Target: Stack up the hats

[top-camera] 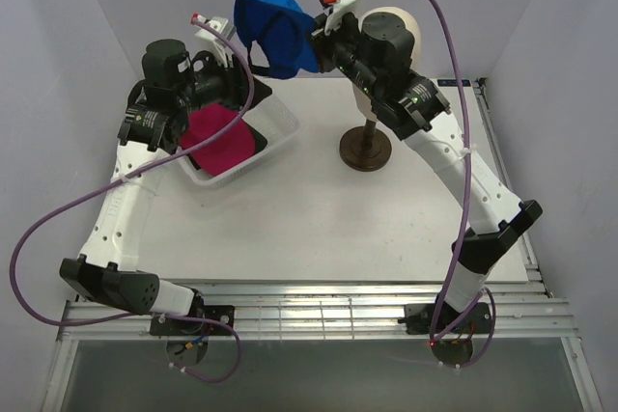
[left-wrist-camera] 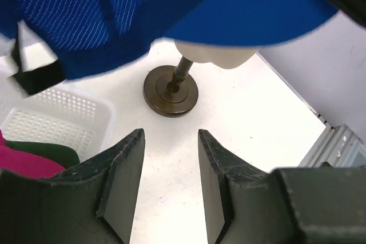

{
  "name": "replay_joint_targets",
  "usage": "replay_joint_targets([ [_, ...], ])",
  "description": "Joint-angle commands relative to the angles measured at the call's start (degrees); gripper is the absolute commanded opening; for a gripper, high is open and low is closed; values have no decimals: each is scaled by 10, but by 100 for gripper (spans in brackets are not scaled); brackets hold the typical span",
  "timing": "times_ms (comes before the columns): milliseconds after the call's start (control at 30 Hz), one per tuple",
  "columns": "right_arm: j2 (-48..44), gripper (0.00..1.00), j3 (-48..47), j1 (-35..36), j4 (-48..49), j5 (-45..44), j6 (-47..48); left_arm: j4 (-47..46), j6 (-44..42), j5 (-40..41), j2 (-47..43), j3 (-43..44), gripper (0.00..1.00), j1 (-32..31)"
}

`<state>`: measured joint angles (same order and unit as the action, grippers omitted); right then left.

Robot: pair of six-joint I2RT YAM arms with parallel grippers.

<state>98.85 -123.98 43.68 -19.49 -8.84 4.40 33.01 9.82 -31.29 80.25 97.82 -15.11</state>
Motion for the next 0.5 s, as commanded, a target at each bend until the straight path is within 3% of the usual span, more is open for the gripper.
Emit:
replay_joint_targets([
  [0, 3, 8, -38, -4, 127, -58, 189, 57, -47, 8, -15, 19, 53, 1],
  [267, 63, 8, -17, -32, 344, -105, 432, 69, -68, 35, -4, 19, 53, 1],
  [467, 100, 8, -21, -82, 389, -93, 573, 73, -70, 25, 17, 31, 53, 2],
])
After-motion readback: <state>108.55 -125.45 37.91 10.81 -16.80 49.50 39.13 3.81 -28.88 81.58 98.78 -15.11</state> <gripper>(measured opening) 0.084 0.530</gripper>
